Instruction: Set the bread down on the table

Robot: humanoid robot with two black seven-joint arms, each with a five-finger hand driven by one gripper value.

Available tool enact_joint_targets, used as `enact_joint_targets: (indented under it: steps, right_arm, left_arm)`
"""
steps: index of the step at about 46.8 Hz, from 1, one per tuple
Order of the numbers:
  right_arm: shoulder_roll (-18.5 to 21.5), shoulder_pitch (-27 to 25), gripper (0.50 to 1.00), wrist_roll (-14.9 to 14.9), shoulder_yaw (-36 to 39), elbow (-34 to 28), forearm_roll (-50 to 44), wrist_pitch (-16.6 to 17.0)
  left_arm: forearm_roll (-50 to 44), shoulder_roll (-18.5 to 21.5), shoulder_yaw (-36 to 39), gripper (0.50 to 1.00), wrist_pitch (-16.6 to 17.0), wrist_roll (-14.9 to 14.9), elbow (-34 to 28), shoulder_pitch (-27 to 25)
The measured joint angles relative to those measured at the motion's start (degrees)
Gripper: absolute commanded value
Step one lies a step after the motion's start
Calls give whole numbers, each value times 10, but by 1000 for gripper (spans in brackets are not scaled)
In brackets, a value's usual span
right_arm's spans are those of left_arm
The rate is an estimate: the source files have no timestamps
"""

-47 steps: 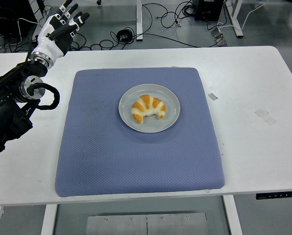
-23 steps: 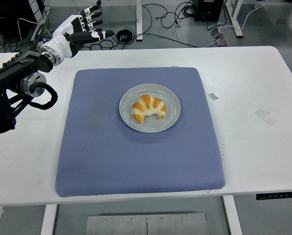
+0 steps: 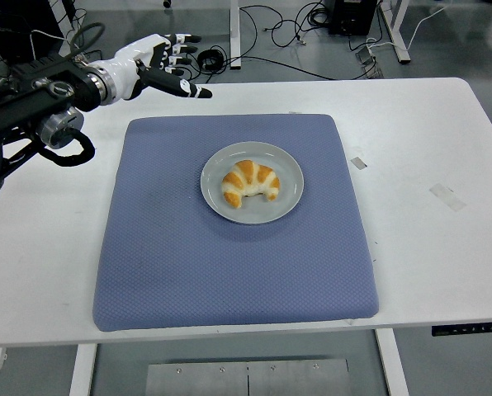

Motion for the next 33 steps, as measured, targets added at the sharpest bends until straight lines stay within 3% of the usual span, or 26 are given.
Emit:
enact_joint_targets:
  steps: [10, 21, 33]
  right_arm:
    - [0, 0, 1000, 0, 0, 0, 0, 0]
    - [0, 0, 1000, 0, 0, 0, 0, 0]
    - [0, 0, 1000, 0, 0, 0, 0, 0]
  left_arm:
    - [0, -5, 121, 975, 0, 7, -24, -74]
    - [95, -25, 171, 977, -1, 5, -54, -99]
    - [109, -46, 230, 977, -1, 18, -61, -120]
